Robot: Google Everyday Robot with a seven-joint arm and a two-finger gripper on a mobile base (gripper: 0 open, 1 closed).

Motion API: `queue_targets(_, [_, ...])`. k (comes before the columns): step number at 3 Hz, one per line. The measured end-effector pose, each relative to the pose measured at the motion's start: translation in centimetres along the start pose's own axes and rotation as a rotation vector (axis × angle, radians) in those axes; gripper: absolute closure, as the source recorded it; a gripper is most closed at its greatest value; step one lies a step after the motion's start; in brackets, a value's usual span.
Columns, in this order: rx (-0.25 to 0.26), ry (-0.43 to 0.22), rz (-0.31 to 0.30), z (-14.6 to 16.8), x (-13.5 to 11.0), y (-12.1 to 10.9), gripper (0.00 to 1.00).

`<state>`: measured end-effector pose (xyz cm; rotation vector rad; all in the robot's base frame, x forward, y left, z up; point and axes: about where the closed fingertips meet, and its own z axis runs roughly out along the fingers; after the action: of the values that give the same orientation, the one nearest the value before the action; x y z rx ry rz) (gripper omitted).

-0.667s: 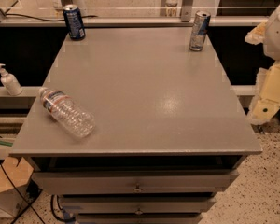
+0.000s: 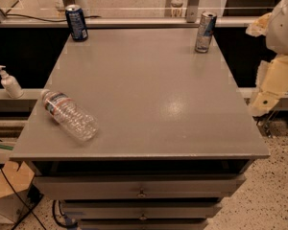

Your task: Move redbull can near pepsi can

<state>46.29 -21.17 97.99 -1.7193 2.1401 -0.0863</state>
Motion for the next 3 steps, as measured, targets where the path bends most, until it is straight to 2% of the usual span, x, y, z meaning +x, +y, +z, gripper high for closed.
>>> queue_targets(1, [0.014, -0.066, -0.02, 1.1, -0.1, -3.3, 0.0])
queue_targets(2, [0.067, -0.072, -0.013, 2.8, 0.2, -8.3, 0.0])
queue_targets(3, [0.073, -0.069, -0.012, 3.1, 0.3, -8.9, 0.0])
